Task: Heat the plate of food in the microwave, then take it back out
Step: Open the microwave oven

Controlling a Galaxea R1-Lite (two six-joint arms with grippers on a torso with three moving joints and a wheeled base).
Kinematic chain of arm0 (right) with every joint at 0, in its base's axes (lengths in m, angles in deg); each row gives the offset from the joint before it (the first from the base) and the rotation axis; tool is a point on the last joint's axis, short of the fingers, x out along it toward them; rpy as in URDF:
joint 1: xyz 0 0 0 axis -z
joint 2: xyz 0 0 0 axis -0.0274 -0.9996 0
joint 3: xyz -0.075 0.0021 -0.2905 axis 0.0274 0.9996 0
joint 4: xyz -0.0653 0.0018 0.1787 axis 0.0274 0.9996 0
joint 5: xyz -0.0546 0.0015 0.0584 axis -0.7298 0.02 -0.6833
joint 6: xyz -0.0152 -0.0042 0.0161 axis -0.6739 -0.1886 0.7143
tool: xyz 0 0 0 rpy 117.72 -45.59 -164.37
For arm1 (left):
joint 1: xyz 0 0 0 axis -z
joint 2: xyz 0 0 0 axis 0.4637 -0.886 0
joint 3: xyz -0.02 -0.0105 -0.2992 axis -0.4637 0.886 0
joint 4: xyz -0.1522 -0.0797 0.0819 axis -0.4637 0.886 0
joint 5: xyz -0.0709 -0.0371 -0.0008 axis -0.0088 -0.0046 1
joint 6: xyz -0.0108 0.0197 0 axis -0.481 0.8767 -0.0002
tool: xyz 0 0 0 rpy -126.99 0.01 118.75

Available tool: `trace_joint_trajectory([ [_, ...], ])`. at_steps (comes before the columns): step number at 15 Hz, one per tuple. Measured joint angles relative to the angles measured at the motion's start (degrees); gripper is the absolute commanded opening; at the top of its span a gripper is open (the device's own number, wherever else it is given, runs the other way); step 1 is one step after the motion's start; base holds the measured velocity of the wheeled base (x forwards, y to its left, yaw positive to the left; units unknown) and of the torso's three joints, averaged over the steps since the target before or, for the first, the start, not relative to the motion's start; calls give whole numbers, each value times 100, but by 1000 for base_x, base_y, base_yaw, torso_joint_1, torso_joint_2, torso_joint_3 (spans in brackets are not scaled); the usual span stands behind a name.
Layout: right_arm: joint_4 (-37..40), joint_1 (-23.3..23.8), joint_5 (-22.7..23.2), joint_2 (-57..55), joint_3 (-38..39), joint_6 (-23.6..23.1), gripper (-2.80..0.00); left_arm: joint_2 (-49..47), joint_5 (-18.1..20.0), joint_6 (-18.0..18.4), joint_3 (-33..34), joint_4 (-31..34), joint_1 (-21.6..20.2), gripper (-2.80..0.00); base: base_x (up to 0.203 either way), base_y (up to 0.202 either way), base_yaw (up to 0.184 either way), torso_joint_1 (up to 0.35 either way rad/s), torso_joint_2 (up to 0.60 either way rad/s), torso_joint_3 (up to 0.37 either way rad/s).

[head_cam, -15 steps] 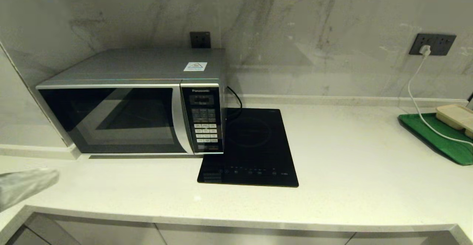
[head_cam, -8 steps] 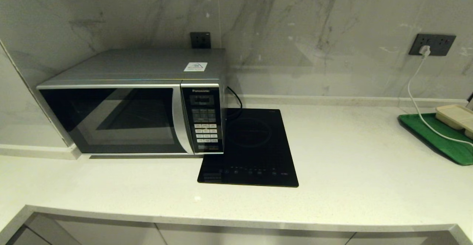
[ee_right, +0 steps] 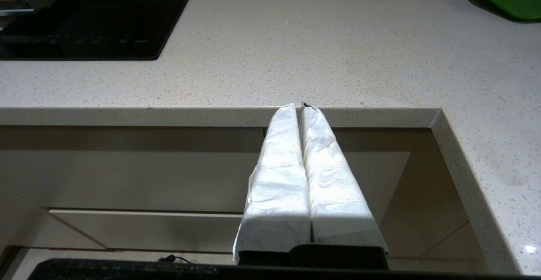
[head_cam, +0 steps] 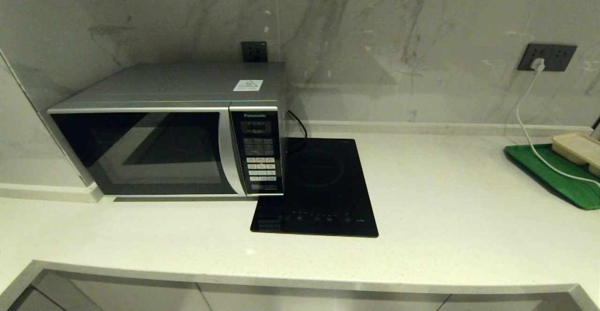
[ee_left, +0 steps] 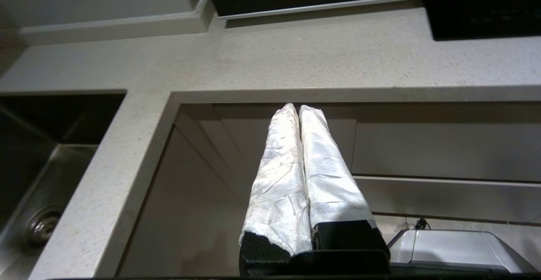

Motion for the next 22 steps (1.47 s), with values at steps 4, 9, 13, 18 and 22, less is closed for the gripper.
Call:
trace_joint_trajectory([
  [4, -8, -2, -2, 0, -2, -4, -280, 851, 653, 84, 1687, -1109, 49, -280, 0, 0, 0, 0, 0, 0],
  [9, -12, 0, 0, 0, -2, -2, -280, 1143, 869, -78, 3945, -3984, 67, -280, 0, 0, 0, 0, 0, 0],
  [13, -11, -2, 0, 0, 0, 0, -280, 1183, 891, -176, 4113, -4159, 67, -280, 0, 0, 0, 0, 0, 0],
  [18, -11, 0, 0, 0, 0, 2, -280, 1191, 876, -273, 4124, -4155, 69, -280, 0, 0, 0, 0, 0, 0],
  [22, -8, -2, 0, 0, -2, 0, -280, 1191, 858, -361, 4142, -4227, 69, -280, 0, 0, 0, 0, 0, 0],
])
